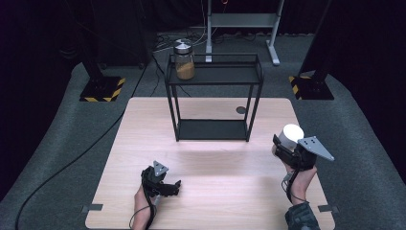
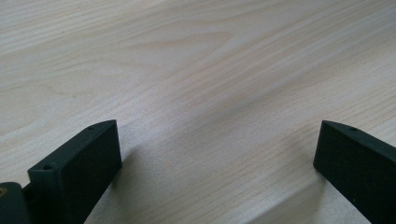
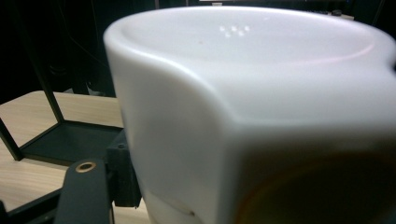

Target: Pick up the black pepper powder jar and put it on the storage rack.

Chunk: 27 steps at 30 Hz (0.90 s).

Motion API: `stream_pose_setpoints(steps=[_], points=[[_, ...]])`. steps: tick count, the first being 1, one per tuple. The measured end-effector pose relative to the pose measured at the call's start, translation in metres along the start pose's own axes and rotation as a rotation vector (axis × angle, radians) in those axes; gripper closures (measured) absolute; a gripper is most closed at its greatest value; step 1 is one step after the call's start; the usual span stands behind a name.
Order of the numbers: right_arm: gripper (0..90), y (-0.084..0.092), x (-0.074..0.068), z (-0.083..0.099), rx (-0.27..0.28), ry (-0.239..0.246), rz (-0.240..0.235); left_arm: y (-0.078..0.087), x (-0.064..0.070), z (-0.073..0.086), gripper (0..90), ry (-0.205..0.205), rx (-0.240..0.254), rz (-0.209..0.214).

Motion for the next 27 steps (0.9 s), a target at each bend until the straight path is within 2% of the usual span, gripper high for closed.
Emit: stream_pose_setpoints(steps=[19,27], points=[[29.6,0.005,0.000,-0.033,0.058,0.040,-0.011,0.000,0.000,0.000,0.2,0.000,0.000,0.001],[29.6,0.002,-0.001,-0.054,0.089,0.059,-0.027,0.000,0.000,0.000,0.2,-0.001,0.000,0.002]])
Point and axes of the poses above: each handheld gripper's, and its own axes: y roughly backward along the jaws, z roughly out of its underside, x roughly to its right, the point moved 4 cm from there along -y, roughly forward along the jaws, and after that the axes turned 9 degrees about x, right-handed, at the moved point
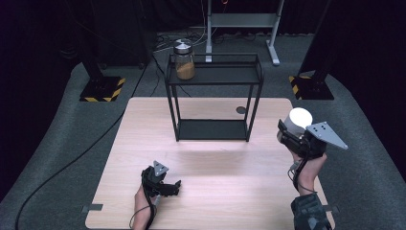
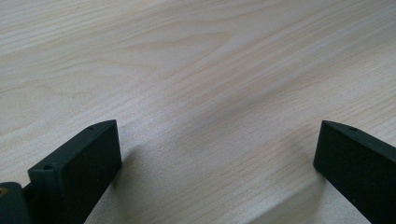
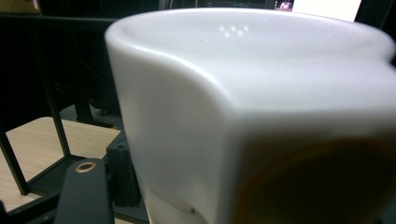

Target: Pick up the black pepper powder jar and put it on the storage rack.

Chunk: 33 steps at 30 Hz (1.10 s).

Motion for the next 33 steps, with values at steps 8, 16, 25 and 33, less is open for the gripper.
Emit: stream_pose_setpoints(steps=[8,16,25,33], points=[[29.6,-0.004,-0.001,-0.018,0.022,0.029,-0.010,0.000,0.000,0.000,0.2,-0.001,0.001,0.000],[29.6,-0.008,-0.002,-0.036,0.041,0.045,-0.015,0.000,0.001,0.000,0.2,-0.003,0.002,0.000],[29.5,-0.012,-0.003,-0.058,0.063,0.069,-0.023,0.000,0.002,0.001,0.2,-0.009,0.004,-0.003],[29.5,-0.014,-0.006,-0.076,0.090,0.093,-0.033,0.001,0.002,0.001,0.2,-0.014,0.005,-0.006]])
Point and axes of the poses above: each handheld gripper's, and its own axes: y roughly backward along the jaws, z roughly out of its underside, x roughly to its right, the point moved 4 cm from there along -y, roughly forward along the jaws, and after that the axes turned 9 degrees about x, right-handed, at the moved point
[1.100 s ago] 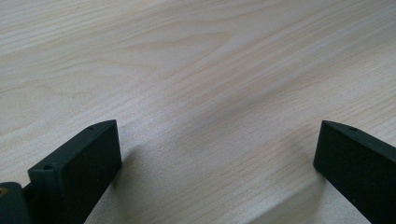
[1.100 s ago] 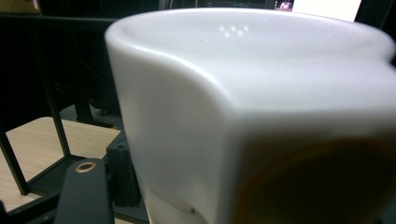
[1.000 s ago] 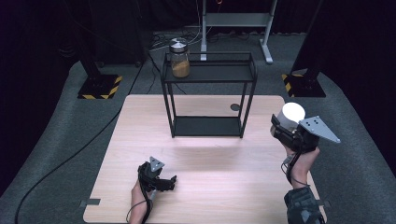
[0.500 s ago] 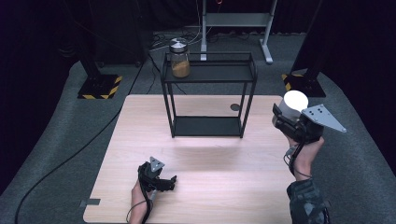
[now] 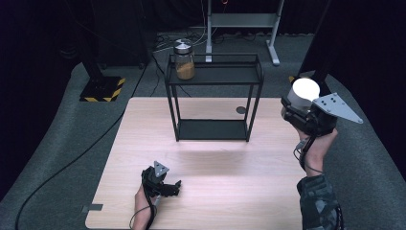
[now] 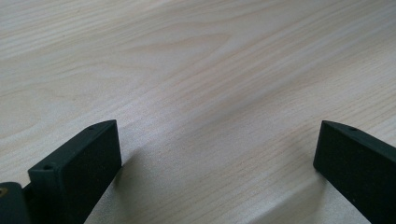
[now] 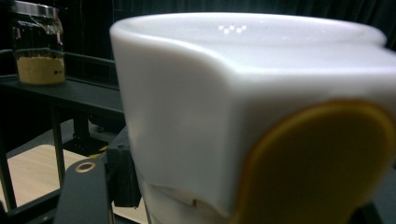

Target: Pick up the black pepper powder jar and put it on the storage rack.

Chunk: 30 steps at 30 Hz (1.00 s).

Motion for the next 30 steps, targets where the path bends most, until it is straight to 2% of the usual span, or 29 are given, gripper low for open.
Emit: stream_pose_setpoints(steps=[9,23,30], points=[[29.6,-0.008,-0.004,-0.016,0.025,0.018,-0.018,0.000,0.000,0.000,0.2,-0.003,0.000,0.001],[29.5,-0.030,-0.018,-0.042,0.064,0.037,-0.065,0.000,0.000,0.000,0.2,-0.005,0.001,0.003],[29.6,-0.045,-0.025,-0.052,0.056,0.072,-0.089,0.000,0.000,0.000,0.2,-0.005,0.001,0.005]])
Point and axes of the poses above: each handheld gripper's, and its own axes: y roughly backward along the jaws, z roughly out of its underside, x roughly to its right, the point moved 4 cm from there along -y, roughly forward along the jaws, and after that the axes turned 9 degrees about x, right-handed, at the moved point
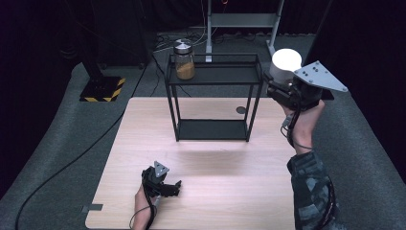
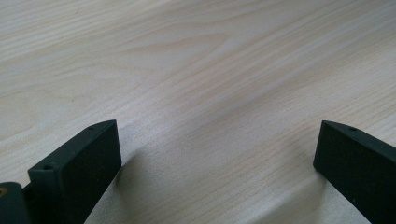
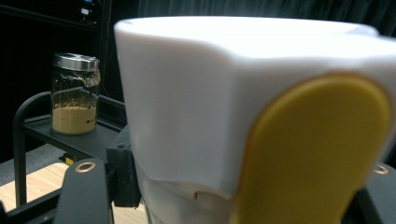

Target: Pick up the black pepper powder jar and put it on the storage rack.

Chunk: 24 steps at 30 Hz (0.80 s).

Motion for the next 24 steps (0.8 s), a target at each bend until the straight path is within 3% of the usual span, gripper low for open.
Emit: stream_pose_setpoints(steps=[14,24], points=[[29.6,-0.040,-0.002,-0.010,-0.012,-0.026,-0.038,0.000,-0.001,0.000,0.2,0.001,-0.003,0.010],[29.6,-0.075,0.004,-0.019,-0.045,-0.085,-0.050,0.000,-0.002,0.000,0.2,-0.002,-0.003,0.017]])
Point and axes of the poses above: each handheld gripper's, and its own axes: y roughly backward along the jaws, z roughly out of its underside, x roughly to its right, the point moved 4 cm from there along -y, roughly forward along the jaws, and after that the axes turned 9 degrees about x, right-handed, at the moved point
